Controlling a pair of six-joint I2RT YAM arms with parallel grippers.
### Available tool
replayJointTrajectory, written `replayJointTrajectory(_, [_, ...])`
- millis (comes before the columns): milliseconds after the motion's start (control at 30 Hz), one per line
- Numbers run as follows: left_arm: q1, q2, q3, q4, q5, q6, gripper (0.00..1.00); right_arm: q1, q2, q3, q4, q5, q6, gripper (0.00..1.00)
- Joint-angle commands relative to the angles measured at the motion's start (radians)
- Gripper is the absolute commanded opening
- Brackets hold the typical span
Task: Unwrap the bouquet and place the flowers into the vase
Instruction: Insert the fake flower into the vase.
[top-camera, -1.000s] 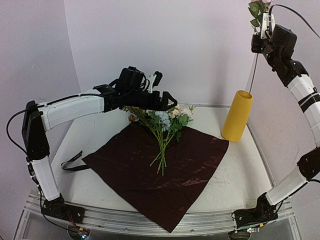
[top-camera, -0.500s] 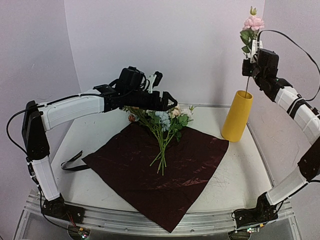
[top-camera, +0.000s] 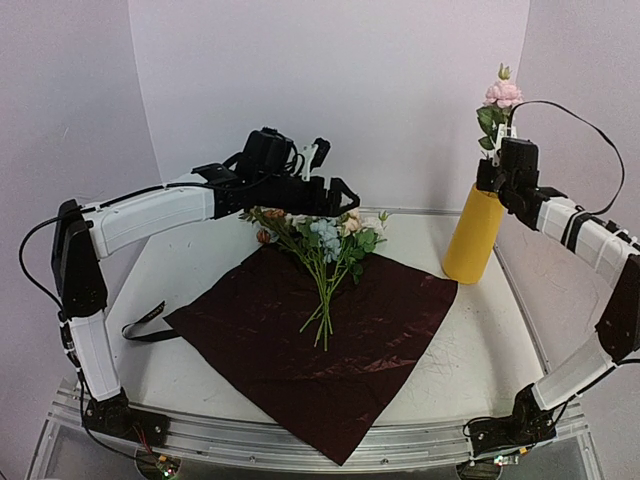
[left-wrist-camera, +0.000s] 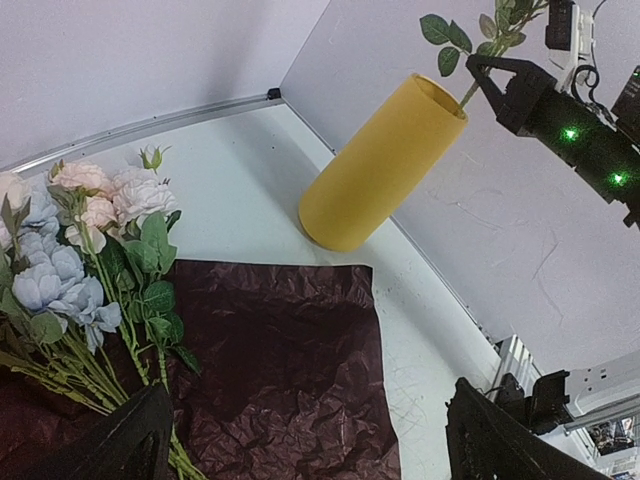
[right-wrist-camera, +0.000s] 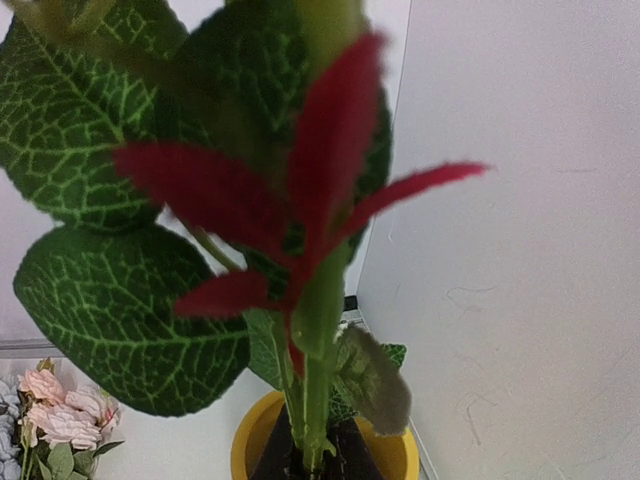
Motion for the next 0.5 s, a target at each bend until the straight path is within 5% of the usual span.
replayJointTrajectory(0, [0.002, 0.023, 0.061, -0.010, 0.023, 0.007, 0.96, 0.000, -0.027, -0.026, 0.044, 0.020, 0.036, 0.07])
replayJointTrajectory(467, [0.001, 0.055, 0.095, -0.015, 0.018, -0.009, 0.96, 0.001, -0.019, 0.003, 0.024, 0.008, 0.007, 0.43])
